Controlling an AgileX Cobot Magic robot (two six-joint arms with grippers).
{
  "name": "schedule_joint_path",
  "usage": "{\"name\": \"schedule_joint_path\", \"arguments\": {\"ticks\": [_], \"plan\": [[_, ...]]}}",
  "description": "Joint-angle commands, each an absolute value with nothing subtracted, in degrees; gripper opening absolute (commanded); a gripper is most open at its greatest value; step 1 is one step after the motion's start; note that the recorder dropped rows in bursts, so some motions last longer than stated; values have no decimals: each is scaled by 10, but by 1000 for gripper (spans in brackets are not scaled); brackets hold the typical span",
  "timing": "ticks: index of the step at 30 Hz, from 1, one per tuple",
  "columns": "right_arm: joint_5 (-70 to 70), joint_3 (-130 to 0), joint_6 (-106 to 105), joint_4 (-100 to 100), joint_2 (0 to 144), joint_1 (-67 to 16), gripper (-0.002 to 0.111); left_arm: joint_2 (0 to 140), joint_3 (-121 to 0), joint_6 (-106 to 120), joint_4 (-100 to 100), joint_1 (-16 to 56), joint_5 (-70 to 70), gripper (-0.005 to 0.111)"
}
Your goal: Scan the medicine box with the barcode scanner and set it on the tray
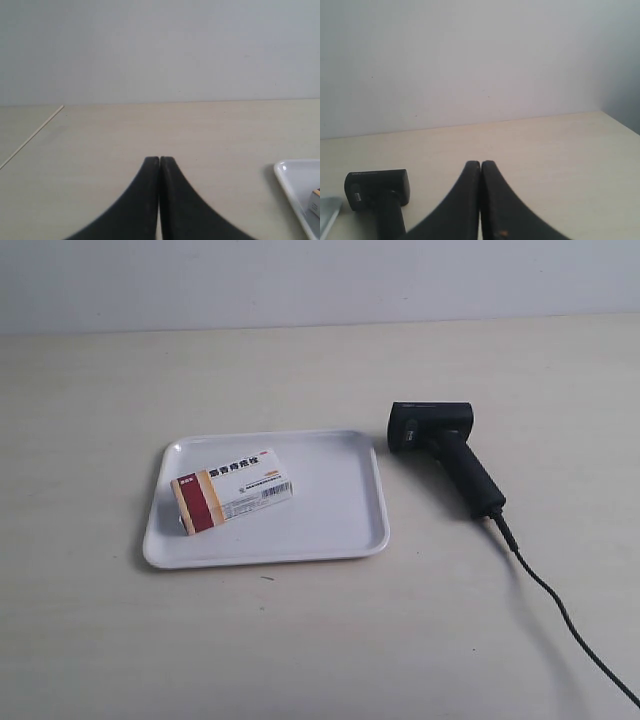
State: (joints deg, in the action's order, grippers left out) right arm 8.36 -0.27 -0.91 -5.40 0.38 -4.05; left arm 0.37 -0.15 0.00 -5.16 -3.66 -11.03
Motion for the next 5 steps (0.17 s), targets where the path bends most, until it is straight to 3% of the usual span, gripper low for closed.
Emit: {"name": "schedule_joint_path", "arguments": {"ticks": [1,5], "plan": [[84,0,-9,-56,0,-37,0,0,0,-5,-50,-34,-109,3],[84,0,-9,-56,0,-37,0,0,0,-5,-50,-34,-109,3]]}}
